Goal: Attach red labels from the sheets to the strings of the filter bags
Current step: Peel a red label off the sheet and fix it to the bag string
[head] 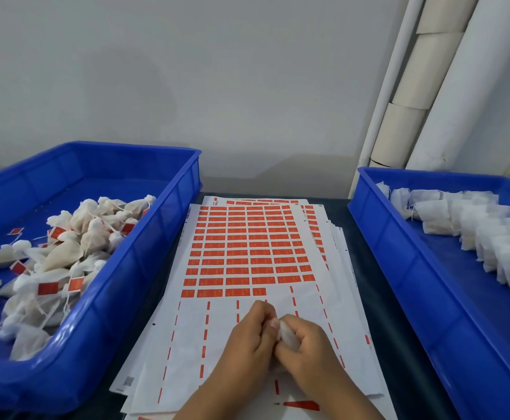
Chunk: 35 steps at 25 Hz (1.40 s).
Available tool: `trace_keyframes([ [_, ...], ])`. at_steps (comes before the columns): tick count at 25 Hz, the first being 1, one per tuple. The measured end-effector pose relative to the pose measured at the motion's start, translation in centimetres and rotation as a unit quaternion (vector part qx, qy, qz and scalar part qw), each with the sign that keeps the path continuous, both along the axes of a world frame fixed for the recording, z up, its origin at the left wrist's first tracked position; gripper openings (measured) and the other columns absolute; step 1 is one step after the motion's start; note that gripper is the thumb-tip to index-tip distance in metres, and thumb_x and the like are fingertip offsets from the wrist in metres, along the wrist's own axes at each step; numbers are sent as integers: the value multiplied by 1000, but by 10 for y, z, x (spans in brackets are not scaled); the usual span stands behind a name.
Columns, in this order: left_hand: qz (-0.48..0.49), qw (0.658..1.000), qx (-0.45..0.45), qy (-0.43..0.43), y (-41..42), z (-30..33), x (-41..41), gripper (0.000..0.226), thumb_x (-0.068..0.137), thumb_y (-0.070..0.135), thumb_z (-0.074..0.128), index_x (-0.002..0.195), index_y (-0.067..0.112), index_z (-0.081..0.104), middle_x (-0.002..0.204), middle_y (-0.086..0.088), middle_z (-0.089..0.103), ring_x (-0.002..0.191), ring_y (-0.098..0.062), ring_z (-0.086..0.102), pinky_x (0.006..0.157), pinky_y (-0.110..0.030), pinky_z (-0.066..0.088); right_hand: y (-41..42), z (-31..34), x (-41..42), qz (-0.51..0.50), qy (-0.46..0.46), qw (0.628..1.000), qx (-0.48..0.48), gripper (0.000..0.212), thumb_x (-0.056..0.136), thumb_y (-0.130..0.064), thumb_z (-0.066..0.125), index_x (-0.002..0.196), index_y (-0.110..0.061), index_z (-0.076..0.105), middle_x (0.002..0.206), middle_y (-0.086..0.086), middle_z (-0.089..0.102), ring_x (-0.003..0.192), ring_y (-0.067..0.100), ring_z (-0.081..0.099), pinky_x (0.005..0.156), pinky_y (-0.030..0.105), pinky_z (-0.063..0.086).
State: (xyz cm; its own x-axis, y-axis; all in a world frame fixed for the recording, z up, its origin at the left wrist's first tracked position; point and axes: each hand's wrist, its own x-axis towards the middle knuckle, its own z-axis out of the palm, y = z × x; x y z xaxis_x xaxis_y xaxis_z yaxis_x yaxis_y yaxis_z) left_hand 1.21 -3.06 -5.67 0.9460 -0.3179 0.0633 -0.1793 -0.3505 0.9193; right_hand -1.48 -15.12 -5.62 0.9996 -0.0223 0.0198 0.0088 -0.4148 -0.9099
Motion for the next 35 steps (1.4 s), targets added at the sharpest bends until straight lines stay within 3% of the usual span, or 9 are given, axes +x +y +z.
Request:
trace_keyframes([
  [8, 46, 983, -149, 97, 2, 11, 4, 14, 96, 21, 46, 88, 19, 57, 77, 16, 65, 76, 2, 61, 59, -6, 44, 4, -5, -2, -92, -174, 978, -72, 34, 78, -18, 76, 82, -39, 50, 80, -25, 56, 86, -7, 57, 63, -3, 41],
  [11, 52, 982, -160, 89, 2, 11, 5, 14, 96, 22, 46, 90, 18, 58, 74, 19, 64, 73, 5, 60, 58, -5, 43, 4, -6, 1, -97, -271, 945, -156, 21, 77, -20, 74, 93, -30, 66, 87, -25, 59, 68, -8, 57, 63, -9, 34],
  [16, 59, 987, -136, 62, -1, 8, 3, 14, 95, 21, 47, 86, 20, 57, 72, 14, 64, 67, 4, 58, 58, -5, 43, -8, -10, 4, -116, -320, 916, -213, 24, 73, -26, 73, 93, -13, 75, 84, -1, 73, 76, 7, 67, 75, 18, 53],
  [19, 69, 986, -138, 60, -1, 7, 5, 13, 94, 20, 50, 84, 21, 59, 72, 19, 65, 72, 4, 60, 59, -5, 43, -8, -9, 5, -104, -344, 908, -217, 29, 83, -37, 67, 95, -12, 75, 86, -1, 74, 78, 6, 66, 77, 17, 51],
  [22, 54, 988, -123, 71, 0, 5, 7, 16, 94, 21, 50, 82, 21, 61, 69, 17, 65, 69, 5, 59, 59, -5, 43, -6, -8, 4, -100, -333, 920, -182, 51, 90, -53, 47, 95, -11, 75, 86, -1, 74, 80, 3, 63, 77, 15, 50],
  [26, 57, 991, -99, 72, 1, 4, 6, 20, 94, 18, 51, 78, 22, 64, 68, 12, 63, 66, 3, 57, 58, -5, 43, -5, -9, 3, -119, -252, 952, -125, 41, 82, -46, 56, 97, -12, 72, 90, 0, 72, 80, 9, 64, 75, 26, 56],
  [29, 86, 989, -94, 72, 1, 5, 7, 18, 94, 21, 52, 78, 25, 61, 68, 13, 61, 67, 1, 57, 56, -5, 42, -4, -9, 4, -118, -192, 967, -118, 53, 78, -58, 44, 103, -17, 68, 94, -10, 66, 82, 3, 59, 78, 17, 50],
  [32, 90, 993, -69, 39, 0, 5, 4, 7, 91, 26, 56, 88, 33, 55, 87, 18, 57, 81, -6, 57, 61, -4, 43, -5, -8, 4, -111, -145, 976, -121, 55, 76, -65, 35, 105, -27, 62, 95, -19, 58, 84, -1, 55, 77, 8, 41],
  [35, 118, 992, -5, -53, 2, 2, 2, 25, 78, 39, 71, 91, 38, 49, 96, 29, 44, 93, 10, 45, 68, 0, 40, -6, -7, 6, -112, -87, 982, -121, 48, 74, -66, 32, 105, -34, 51, 99, -19, 55, 88, 2, 55, 79, 9, 41],
])
